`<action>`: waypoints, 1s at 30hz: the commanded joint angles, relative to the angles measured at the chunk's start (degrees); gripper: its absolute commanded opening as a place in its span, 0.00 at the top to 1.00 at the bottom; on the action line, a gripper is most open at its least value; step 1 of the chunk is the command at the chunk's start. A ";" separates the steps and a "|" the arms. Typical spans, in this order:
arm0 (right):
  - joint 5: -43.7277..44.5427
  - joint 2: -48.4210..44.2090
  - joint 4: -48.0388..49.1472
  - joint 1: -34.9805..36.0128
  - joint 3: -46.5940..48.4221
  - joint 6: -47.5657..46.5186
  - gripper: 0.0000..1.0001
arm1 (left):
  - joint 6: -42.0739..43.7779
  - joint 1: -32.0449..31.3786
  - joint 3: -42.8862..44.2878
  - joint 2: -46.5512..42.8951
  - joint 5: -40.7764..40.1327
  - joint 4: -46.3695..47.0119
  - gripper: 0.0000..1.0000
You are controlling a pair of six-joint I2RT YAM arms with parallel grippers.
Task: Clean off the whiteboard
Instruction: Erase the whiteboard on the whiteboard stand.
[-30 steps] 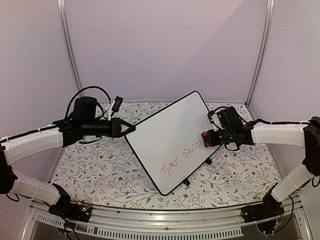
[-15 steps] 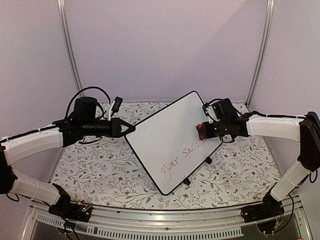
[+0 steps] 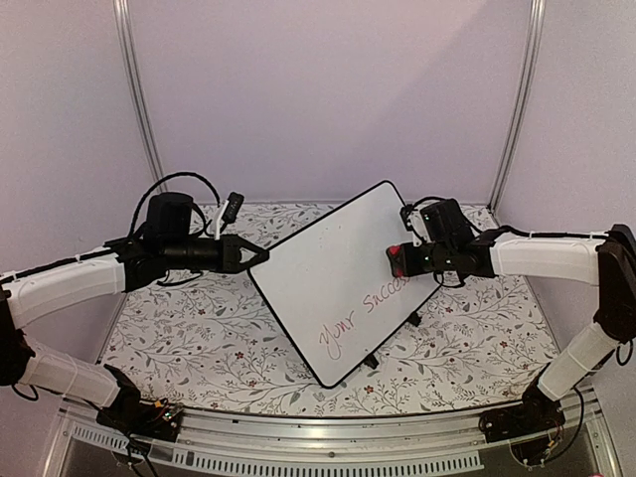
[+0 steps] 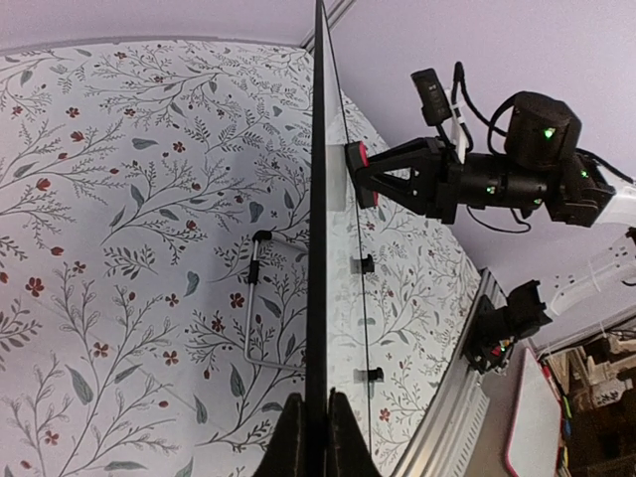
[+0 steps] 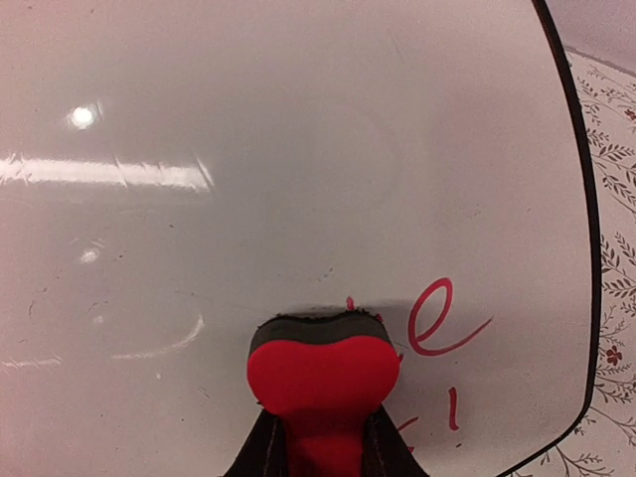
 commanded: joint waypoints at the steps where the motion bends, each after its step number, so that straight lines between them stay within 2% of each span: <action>1: -2.29 -0.89 -1.12 -0.01 -5.33 0.87 0.79 | 5.73 -1.13 -0.48 0.82 2.65 -0.38 1.00; 12: -2.36 -4.51 -0.87 -3.63 -7.97 1.26 0.79 | 5.73 -1.13 -0.46 0.87 2.54 -0.41 1.00; 23: -2.33 0.92 -4.03 -3.64 1.85 0.14 0.79 | 5.84 -1.18 -0.44 1.00 2.63 -0.41 1.00; 30: 0.94 2.94 -5.70 -3.69 6.32 0.42 0.79 | 5.86 -1.19 -0.38 1.00 2.67 -0.43 1.00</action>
